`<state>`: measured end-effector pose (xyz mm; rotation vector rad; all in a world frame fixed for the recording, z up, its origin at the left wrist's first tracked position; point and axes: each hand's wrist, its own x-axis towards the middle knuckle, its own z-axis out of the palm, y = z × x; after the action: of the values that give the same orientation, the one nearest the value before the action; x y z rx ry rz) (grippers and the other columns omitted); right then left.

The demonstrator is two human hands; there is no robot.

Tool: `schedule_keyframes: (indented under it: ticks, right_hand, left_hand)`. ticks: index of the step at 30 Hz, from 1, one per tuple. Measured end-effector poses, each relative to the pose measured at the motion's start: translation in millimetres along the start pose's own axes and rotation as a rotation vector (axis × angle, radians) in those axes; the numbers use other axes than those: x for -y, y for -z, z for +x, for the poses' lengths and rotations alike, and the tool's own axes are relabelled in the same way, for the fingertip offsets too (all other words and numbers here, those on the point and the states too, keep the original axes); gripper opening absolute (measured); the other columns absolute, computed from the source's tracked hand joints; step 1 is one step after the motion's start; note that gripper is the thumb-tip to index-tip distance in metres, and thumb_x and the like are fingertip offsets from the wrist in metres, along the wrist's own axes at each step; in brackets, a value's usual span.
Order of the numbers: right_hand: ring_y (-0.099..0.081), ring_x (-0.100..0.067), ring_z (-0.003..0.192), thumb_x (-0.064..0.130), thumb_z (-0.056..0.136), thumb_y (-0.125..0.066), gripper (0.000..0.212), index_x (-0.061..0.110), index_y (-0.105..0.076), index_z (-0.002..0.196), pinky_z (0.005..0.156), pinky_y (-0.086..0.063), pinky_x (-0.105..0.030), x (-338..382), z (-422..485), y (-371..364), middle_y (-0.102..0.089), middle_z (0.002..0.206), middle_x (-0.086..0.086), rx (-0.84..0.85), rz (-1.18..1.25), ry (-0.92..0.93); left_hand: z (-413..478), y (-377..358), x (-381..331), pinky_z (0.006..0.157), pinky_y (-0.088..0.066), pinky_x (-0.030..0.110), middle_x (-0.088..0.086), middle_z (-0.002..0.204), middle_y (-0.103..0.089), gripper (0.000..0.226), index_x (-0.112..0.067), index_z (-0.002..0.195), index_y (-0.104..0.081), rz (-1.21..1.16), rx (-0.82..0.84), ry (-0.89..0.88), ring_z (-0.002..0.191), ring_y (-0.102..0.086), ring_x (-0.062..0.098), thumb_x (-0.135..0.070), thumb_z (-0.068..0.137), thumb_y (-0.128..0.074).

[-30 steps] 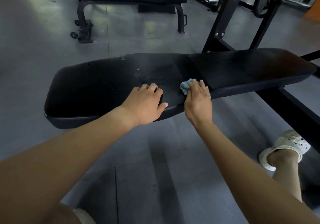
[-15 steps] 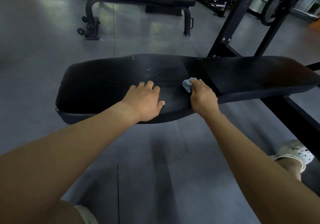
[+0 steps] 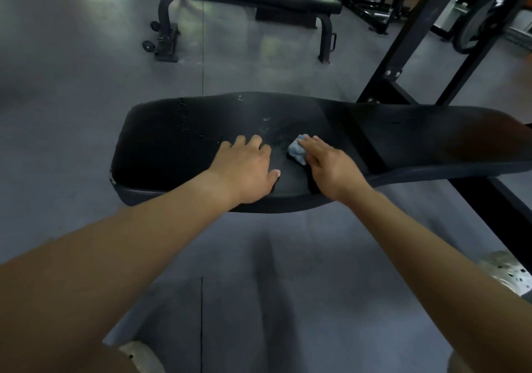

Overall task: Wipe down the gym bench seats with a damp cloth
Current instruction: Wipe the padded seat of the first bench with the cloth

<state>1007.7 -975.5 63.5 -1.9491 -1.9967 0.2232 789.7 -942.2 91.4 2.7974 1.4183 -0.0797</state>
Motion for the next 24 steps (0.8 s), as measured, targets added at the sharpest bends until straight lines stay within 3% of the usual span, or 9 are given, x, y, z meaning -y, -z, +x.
schedule_keyframes:
  ticks: [4, 7, 11, 14, 18, 21, 24]
  right_hand:
    - [-0.041, -0.034, 0.141, 0.011, 0.105, -0.037, 0.041, 0.011, -0.051, 0.143, 0.112, -0.035, -0.044, -4, 42, 0, -0.049, 0.150, -0.015, -0.031, -0.026, -0.195]
    - [-0.050, -0.035, 0.119, 0.011, 0.102, -0.037, 0.030, 0.005, -0.055, 0.125, 0.098, -0.038, -0.043, 13, 51, -8, -0.055, 0.128, -0.013, -0.093, -0.092, -0.144]
    - [-0.031, -0.026, 0.149, 0.014, 0.105, -0.040, 0.046, 0.012, -0.045, 0.150, 0.120, -0.022, -0.038, 31, 25, -20, -0.040, 0.159, -0.009, -0.018, -0.072, 0.116]
    - [-0.018, -0.013, 0.155, 0.019, 0.108, -0.040, 0.050, 0.022, -0.036, 0.158, 0.125, -0.011, -0.029, 29, 11, -16, -0.028, 0.166, 0.003, 0.054, -0.008, 0.169]
    - [-0.022, -0.011, 0.154, 0.014, 0.106, -0.042, 0.051, 0.024, -0.039, 0.157, 0.126, -0.021, -0.032, 13, 32, -9, -0.032, 0.164, 0.006, 0.082, 0.015, 0.118]
    - [-0.027, -0.023, 0.153, 0.012, 0.106, -0.039, 0.050, 0.016, -0.040, 0.155, 0.124, -0.021, -0.036, 4, 64, -3, -0.035, 0.163, -0.004, 0.052, -0.012, -0.039]
    - [-0.044, -0.035, 0.138, 0.010, 0.102, -0.038, 0.040, 0.010, -0.054, 0.139, 0.111, -0.036, -0.041, 10, 88, -6, -0.049, 0.149, -0.015, 0.019, -0.028, -0.166]
  left_hand:
    - [0, -2, 6, 0.104, -0.043, 0.051, 0.012, 0.149, -0.043, 0.067, -0.013, 0.146, -0.045, -0.007, -0.001, 0.034, 0.132, -0.045, 0.035, -0.063, 0.102, -0.036]
    - [2, -3, 13, 0.102, -0.046, 0.051, 0.010, 0.144, -0.046, 0.066, -0.014, 0.144, -0.047, -0.033, -0.006, -0.005, 0.129, -0.046, 0.033, -0.063, 0.102, -0.037]
    - [4, -3, 20, 0.100, -0.048, 0.050, 0.008, 0.141, -0.048, 0.063, -0.015, 0.143, -0.049, -0.052, -0.023, -0.048, 0.127, -0.045, 0.032, -0.062, 0.102, -0.040]
    - [4, -6, 23, 0.098, -0.050, 0.049, 0.006, 0.137, -0.050, 0.062, -0.016, 0.142, -0.049, -0.073, -0.048, -0.059, 0.125, -0.046, 0.030, -0.062, 0.101, -0.041]
    - [3, -9, 25, 0.097, -0.050, 0.048, 0.004, 0.137, -0.051, 0.060, -0.017, 0.139, -0.052, -0.079, -0.057, -0.063, 0.125, -0.046, 0.029, -0.061, 0.102, -0.040]
    - [2, -10, 29, 0.097, -0.049, 0.047, 0.003, 0.138, -0.052, 0.059, -0.017, 0.139, -0.054, -0.097, -0.071, -0.084, 0.124, -0.047, 0.028, -0.061, 0.102, -0.040]
    - [2, -11, 33, 0.097, -0.049, 0.047, 0.002, 0.137, -0.053, 0.059, -0.017, 0.139, -0.054, -0.113, -0.078, -0.096, 0.123, -0.047, 0.027, -0.061, 0.101, -0.040]
